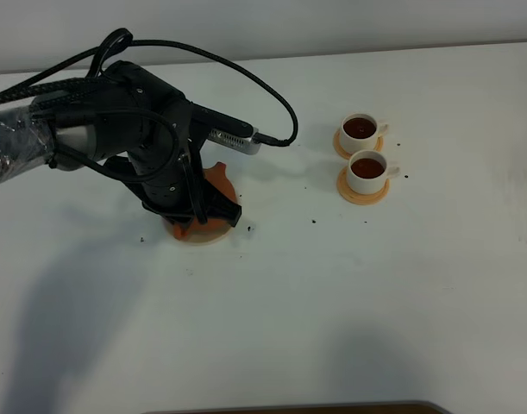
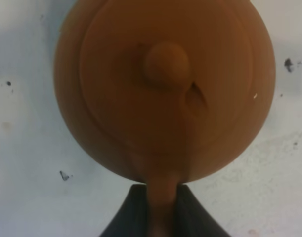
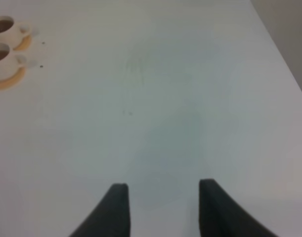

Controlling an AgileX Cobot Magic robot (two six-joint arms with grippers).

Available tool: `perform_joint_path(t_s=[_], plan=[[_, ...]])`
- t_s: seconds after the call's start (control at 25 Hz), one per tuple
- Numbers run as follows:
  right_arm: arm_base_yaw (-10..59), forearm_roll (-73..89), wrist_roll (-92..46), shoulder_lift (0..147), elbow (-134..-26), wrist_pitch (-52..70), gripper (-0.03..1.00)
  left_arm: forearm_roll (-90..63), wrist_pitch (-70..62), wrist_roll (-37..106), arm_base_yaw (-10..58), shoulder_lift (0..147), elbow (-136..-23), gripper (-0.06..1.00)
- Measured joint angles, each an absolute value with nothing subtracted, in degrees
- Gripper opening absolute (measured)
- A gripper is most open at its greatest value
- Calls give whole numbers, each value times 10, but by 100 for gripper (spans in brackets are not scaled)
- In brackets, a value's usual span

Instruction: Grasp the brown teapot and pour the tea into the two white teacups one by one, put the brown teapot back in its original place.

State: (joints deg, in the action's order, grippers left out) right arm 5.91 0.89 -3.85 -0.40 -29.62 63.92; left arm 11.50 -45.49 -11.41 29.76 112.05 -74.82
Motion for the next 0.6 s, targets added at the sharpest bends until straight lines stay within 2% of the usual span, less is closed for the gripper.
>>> perform_joint_path(t_s=[0.6], plan=[[59, 9, -39, -4, -296, 639, 36, 143, -458, -118, 292, 1118, -732, 14]])
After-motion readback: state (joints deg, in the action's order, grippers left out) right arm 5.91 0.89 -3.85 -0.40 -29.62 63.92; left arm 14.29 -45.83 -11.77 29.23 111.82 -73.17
